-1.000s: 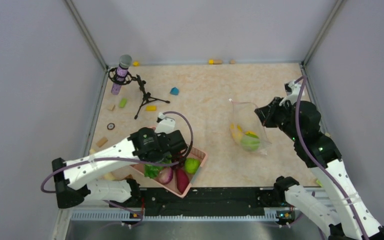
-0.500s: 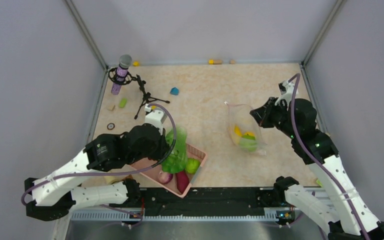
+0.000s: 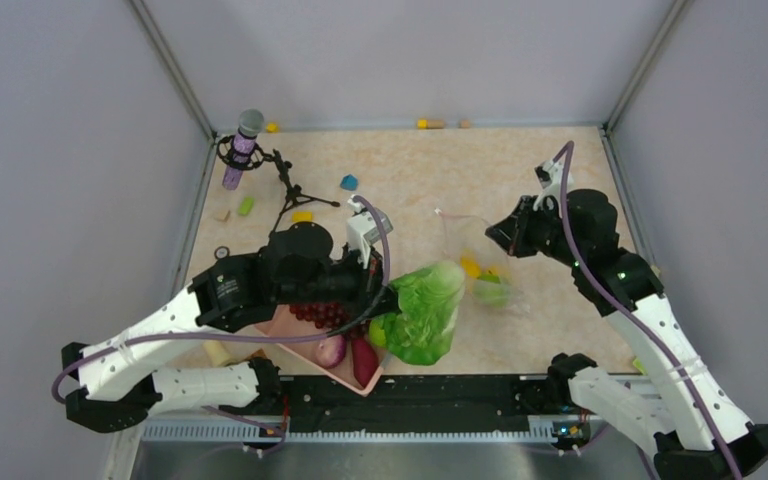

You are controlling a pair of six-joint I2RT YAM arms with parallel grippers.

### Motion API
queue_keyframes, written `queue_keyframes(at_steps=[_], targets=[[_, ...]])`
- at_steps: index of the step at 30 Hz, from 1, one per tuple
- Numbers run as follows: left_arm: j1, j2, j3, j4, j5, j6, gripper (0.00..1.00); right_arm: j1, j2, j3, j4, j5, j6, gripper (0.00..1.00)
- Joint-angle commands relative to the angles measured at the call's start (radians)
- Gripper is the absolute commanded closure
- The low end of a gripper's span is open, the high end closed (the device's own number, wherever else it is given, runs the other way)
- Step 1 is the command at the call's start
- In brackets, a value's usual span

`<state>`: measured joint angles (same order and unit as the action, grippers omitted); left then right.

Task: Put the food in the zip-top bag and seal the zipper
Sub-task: Place the fake vegetable in the zipper food storage bag.

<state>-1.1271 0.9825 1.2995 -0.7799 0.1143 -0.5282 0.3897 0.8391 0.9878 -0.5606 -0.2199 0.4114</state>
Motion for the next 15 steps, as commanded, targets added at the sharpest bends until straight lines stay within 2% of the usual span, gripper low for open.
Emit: queue_keyframes(at_steps=[1,8,12,15], targets=[[0.0,0.009,0.036,0.189,0.196,0.07,1.0,-0.006,-0.007,0.002,0.054,-0.069,-0.027,0.99],[0.0,0.014,0.018,0.31,0.202,0.08,1.0,-0.006,-0.001,-0.003,0.068,-0.136,-0.046,1.0],[0.0,-0.003,0.017,0.345,0.084,0.076,1.0,-0.006,-0.003,-0.007,0.076,-0.172,-0.05,1.0],[0.0,0.018,0.03,0.34,0.062,0.072,1.0,-0.006,-0.002,-0.01,0.087,-0.195,-0.05,1.0]])
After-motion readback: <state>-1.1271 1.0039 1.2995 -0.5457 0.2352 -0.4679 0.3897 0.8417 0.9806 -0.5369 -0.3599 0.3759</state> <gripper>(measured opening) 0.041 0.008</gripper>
